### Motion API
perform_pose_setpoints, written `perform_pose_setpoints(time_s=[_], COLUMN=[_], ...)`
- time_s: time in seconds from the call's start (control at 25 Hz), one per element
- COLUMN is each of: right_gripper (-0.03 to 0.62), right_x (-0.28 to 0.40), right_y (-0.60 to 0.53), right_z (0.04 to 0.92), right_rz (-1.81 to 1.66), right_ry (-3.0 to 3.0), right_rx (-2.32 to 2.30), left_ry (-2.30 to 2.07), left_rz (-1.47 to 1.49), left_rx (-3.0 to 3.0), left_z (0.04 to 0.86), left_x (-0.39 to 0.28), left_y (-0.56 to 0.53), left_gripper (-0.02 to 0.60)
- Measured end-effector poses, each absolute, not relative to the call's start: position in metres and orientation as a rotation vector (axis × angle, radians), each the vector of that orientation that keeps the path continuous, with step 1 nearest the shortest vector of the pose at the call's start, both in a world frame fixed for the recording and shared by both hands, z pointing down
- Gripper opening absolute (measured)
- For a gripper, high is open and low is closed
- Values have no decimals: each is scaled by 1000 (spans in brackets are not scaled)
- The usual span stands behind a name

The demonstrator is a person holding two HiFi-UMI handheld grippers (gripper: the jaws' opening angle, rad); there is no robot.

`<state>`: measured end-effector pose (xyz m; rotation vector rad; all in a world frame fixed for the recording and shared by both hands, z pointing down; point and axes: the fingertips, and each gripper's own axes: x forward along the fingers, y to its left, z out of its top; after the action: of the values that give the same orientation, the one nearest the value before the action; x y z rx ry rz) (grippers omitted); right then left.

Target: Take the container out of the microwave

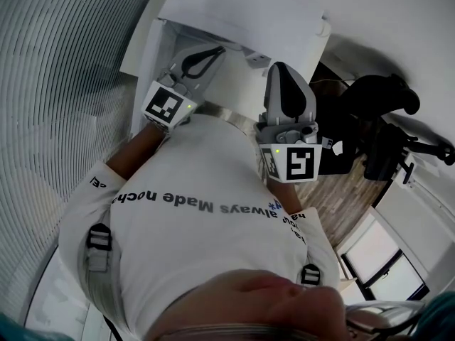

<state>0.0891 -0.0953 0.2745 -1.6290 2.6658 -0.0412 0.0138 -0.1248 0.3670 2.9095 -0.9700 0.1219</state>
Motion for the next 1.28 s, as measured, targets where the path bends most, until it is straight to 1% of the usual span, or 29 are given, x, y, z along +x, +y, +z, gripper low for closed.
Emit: perform_pose_setpoints(time_s=[0.36,1.08,1.28], right_gripper=[0,0,0], right_x=[81,81,82], right_y=[-96,-106,-106], right_z=[276,284,283], right_rz=[-52,-60,-62], right_ry=[2668,2668,2666], right_rx=[-1619,-1634,-1640], left_ry=[-1062,-1169,-1190], left_rz=[203,409,440], left_rx=[2817,2656,2613], left_z=[419,536,556], left_x=[-8,-36,-42], left_y=[-136,-173,-186], left_gripper=[40,54,54])
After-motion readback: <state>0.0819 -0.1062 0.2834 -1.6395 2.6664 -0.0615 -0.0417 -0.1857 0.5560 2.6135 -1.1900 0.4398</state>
